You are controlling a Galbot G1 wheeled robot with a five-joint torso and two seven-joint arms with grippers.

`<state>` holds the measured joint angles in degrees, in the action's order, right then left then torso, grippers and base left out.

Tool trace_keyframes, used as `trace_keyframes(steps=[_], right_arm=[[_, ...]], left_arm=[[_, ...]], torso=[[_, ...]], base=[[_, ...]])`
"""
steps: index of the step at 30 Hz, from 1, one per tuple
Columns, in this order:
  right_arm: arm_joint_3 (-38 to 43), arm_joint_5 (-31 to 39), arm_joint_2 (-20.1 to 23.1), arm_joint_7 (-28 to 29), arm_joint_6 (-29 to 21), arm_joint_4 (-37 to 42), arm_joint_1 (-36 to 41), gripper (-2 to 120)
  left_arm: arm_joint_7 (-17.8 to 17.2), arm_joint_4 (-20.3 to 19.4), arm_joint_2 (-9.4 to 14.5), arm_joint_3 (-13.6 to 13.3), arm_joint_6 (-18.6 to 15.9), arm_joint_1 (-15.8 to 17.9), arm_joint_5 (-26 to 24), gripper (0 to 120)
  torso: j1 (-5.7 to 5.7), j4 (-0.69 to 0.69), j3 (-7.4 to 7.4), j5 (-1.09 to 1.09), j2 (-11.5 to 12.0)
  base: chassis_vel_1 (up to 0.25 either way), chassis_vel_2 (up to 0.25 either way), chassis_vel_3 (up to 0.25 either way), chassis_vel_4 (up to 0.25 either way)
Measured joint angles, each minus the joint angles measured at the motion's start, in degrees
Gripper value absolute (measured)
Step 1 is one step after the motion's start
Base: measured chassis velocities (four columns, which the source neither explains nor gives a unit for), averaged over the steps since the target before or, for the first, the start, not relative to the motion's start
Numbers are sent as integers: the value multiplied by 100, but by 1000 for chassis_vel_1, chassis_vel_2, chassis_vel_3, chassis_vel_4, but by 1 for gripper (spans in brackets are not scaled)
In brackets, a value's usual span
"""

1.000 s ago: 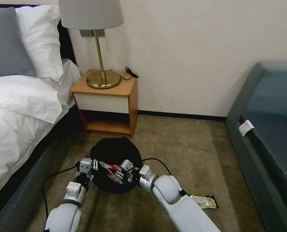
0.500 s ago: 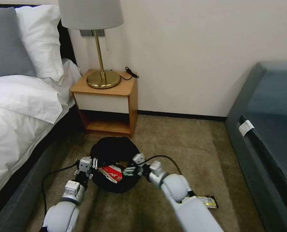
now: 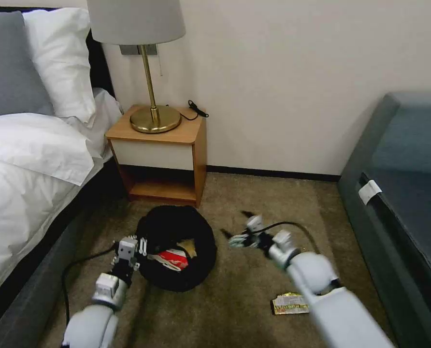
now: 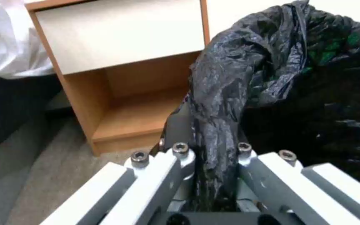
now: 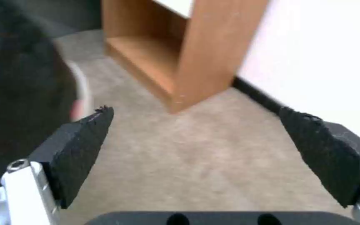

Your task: Pick up the trash bin, then pick up the garbage on the floor and place it into the trash bin.

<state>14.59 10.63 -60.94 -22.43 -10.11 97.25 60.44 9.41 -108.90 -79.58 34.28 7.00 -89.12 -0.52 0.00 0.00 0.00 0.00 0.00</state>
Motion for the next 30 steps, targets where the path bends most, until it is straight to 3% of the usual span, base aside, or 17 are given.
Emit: trace_keyframes(steps=[2,6,14,21,24,25,30], right_arm=[[65,282,430,9,136,-75,-77,100],[37,269,699,97,212,-219,-107,100],[129,404,972,370,-255,-611,-190,100],[202,393,1125,324,-368,-956,-195,100],[305,171,1204,170,-378,-1232,-34,100],[305,171,1204,170,-378,-1232,-34,100],[618,-307,1159,-70,-442,-1397,451,100]], left_arm=[[86,72,-230,105,162,-121,83,3],[129,89,-346,213,225,-150,76,3],[131,77,-369,400,231,-122,-179,3],[129,18,-156,486,204,-146,-357,3],[131,6,147,559,189,-221,-523,3],[131,6,147,559,189,-221,-523,3],[134,-58,719,646,92,-252,-934,3]], torso=[[0,0,0,-2,0],[0,0,0,-2,0],[0,0,0,-1,0],[0,0,0,0,0],[0,1,0,1,0],[0,1,0,1,0],[0,0,0,1,0]], base=[[0,0,0,0],[0,0,0,0],[0,0,0,0],[0,0,0,0],[0,0,0,0],[0,0,0,0],[0,0,0,0]])
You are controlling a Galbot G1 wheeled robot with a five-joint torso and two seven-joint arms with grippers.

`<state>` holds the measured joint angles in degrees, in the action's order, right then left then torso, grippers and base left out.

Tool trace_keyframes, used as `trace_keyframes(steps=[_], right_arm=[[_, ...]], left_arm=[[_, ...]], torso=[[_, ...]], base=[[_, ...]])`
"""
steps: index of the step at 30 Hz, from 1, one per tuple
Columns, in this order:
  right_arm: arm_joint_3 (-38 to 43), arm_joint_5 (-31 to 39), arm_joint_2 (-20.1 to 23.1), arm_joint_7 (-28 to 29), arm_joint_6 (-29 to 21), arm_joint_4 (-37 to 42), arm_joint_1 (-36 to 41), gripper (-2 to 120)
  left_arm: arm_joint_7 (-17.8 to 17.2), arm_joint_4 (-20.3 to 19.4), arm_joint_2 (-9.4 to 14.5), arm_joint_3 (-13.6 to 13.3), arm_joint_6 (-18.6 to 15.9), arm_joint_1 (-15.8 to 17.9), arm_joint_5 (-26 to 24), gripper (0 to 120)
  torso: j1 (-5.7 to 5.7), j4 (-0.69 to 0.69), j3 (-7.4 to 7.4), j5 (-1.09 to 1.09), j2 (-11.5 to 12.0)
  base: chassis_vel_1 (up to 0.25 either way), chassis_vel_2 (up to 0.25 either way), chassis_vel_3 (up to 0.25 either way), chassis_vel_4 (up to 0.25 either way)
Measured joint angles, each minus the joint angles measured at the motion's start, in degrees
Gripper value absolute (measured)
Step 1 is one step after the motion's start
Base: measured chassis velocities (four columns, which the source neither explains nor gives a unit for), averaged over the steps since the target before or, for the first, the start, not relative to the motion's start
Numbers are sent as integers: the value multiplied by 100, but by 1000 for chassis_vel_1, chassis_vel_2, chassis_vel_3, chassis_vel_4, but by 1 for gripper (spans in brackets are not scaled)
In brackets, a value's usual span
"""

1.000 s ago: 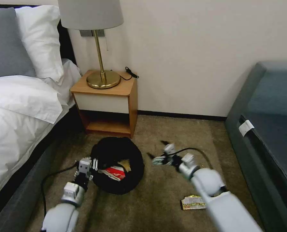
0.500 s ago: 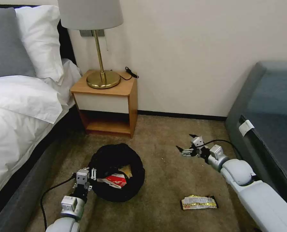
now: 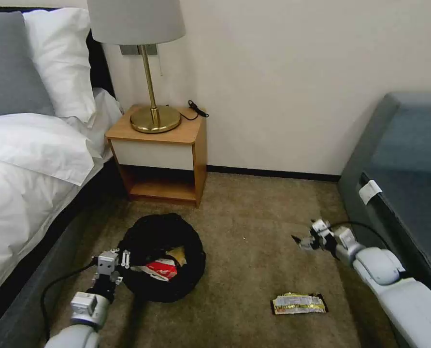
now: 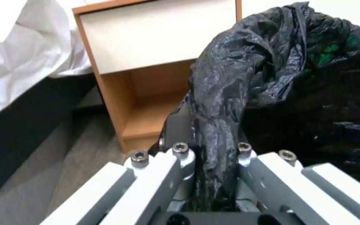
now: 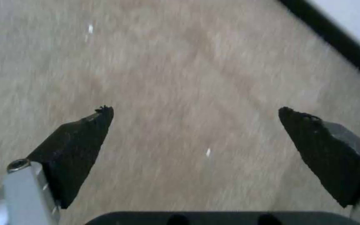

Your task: Pick up the trash bin, then pick up the garbage on the floor and place it into the trash bin.

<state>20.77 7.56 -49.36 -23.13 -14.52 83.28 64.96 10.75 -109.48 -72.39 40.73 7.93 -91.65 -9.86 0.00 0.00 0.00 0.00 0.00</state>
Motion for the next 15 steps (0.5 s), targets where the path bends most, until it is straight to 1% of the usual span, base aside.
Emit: trace_keyframes(steps=[1,2,3,4,6,7,14,15], right_arm=[[78,-79,-34,-42,-45,0,138,100],[131,-129,-58,-60,-58,-8,217,100],[131,-129,-58,-60,-58,-8,217,100],[205,-184,-83,-83,-69,-23,319,100],[357,-313,-110,-151,-67,-59,581,100],[357,-313,-110,-151,-67,-59,581,100],[775,-732,-195,-303,59,48,1353,100],[775,-732,-195,-303,59,48,1353,100]], left_arm=[[-2,-43,156,-2,-38,-1,-105,3],[-4,-79,247,-3,-63,-2,-172,3],[-4,-79,247,-3,-63,-2,-172,3],[-7,-124,344,-6,-93,-3,-260,3],[-12,-149,464,-10,-123,1,-366,3],[-12,-149,464,-10,-123,1,-366,3],[-19,-204,615,-57,-139,14,-421,3],[-19,-204,615,-57,-139,14,-421,3]], torso=[[0,0,0,0,0],[0,0,0,-1,0],[0,0,0,-1,0],[0,0,0,-1,0],[0,1,0,-1,0],[0,1,0,-1,0],[0,-1,0,0,0],[0,-1,0,0,0]], base=[[0,0,0,0],[0,0,0,0],[0,0,0,0],[0,0,0,0],[0,0,0,0],[0,0,0,0],[0,0,0,0],[0,0,0,0]])
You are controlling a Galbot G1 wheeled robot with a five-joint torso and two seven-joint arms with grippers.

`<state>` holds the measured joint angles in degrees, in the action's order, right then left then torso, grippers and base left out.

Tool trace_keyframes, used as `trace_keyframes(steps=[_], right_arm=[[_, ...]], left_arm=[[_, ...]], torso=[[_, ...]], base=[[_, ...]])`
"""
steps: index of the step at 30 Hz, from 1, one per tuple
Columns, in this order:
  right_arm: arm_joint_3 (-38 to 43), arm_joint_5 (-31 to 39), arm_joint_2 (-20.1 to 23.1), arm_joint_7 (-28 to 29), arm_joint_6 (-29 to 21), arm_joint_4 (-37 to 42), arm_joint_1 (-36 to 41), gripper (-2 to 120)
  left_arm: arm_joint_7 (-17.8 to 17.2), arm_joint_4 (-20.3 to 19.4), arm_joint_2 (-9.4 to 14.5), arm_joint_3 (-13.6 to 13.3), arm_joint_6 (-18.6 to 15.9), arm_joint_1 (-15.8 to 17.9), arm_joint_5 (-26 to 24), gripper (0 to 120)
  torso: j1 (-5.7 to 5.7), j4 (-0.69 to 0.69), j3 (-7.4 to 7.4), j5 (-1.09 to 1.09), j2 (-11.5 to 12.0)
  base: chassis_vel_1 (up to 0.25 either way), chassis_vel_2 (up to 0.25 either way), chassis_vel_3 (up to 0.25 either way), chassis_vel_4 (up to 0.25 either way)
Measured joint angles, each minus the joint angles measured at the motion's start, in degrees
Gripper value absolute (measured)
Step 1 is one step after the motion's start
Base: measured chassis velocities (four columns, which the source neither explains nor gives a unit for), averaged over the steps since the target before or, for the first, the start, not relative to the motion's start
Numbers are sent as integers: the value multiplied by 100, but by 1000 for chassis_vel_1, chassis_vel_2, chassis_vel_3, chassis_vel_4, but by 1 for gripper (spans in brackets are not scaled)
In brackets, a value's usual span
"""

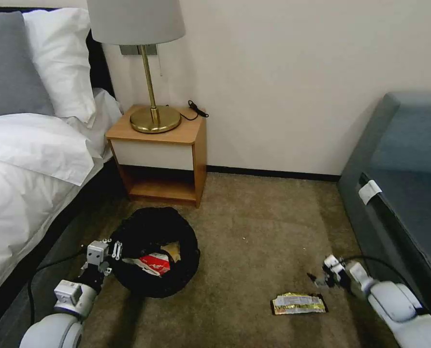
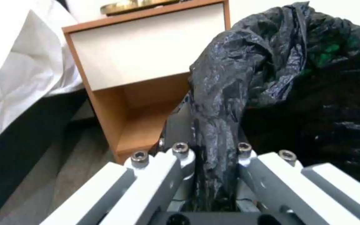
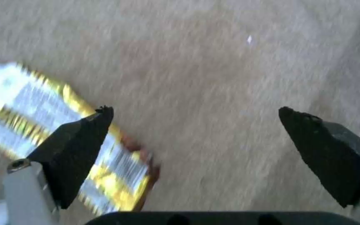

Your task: Pick up the trash bin, then pick up the garbage on the floor and place it into the trash bin.

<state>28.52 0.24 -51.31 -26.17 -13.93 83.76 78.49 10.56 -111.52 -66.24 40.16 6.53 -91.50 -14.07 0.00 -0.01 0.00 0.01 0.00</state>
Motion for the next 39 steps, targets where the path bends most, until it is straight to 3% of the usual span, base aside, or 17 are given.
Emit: trace_keyframes(steps=[6,13,39], right_arm=[[415,-246,-134,-44,79,78,476,100],[586,-311,-249,-65,153,42,644,100],[232,-356,-543,-182,301,-757,61,100]], left_arm=[[-2,-96,137,25,-14,-57,-74,3],[9,-54,126,-98,-24,0,-57,3],[174,-19,46,-147,-9,-62,-33,3]], torso=[[0,0,0,-2,0],[0,1,0,-1,0],[0,1,0,-1,0]], base=[[0,0,0,0],[0,0,0,0],[0,0,0,0]])
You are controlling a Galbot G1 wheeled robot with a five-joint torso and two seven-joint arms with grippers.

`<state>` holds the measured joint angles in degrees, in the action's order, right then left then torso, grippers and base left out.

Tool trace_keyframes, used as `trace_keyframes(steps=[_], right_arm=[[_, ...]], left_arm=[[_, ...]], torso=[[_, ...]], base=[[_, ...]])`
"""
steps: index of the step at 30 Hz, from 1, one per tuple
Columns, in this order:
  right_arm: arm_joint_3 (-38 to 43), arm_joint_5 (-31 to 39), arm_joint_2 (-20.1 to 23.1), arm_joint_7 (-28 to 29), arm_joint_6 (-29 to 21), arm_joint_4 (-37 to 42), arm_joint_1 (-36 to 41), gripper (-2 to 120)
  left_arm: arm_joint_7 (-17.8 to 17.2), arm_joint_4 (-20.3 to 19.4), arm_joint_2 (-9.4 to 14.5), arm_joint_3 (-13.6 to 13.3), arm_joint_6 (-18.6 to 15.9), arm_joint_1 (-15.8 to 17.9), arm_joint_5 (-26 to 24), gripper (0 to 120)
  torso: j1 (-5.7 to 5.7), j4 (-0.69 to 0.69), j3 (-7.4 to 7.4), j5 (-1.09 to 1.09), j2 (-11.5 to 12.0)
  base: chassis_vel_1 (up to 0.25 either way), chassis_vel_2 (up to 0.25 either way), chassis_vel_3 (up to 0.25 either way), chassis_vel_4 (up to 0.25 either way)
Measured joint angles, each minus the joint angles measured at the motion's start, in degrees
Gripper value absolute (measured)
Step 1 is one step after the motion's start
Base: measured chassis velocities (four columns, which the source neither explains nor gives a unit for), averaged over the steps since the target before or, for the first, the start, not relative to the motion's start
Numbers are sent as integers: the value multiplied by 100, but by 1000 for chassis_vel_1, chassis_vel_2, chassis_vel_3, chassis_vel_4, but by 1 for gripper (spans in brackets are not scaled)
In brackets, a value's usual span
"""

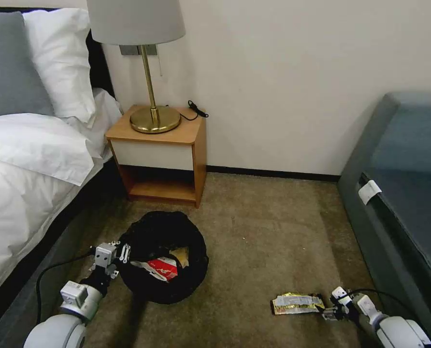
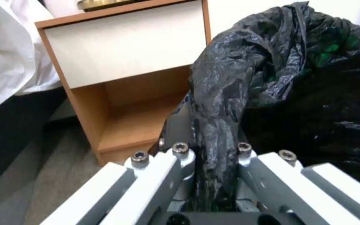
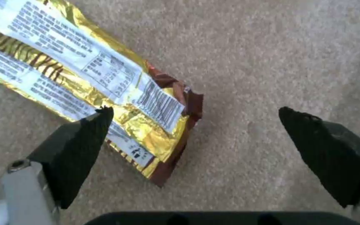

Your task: Pick up the trash bin, then pick up the garbage on the floor and place it into the trash bin.

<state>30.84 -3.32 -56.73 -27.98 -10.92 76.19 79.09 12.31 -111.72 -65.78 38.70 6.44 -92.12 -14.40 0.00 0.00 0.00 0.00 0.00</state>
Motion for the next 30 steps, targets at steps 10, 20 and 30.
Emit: trace_keyframes(steps=[10,20,30], right_arm=[[-310,-83,-46,2,59,-479,-407,100],[-474,-131,-49,-8,152,-920,-730,100],[-545,-135,-54,-74,199,-1064,-858,93]], left_arm=[[21,2,0,7,-3,29,-13,3],[41,40,0,-29,-27,110,-30,3],[71,92,-29,-65,-42,184,-50,3]], torso=[[0,0,0,0,0],[0,0,0,1,0],[0,-1,0,3,0]], base=[[0,0,0,0],[0,0,0,0],[0,0,0,0]])
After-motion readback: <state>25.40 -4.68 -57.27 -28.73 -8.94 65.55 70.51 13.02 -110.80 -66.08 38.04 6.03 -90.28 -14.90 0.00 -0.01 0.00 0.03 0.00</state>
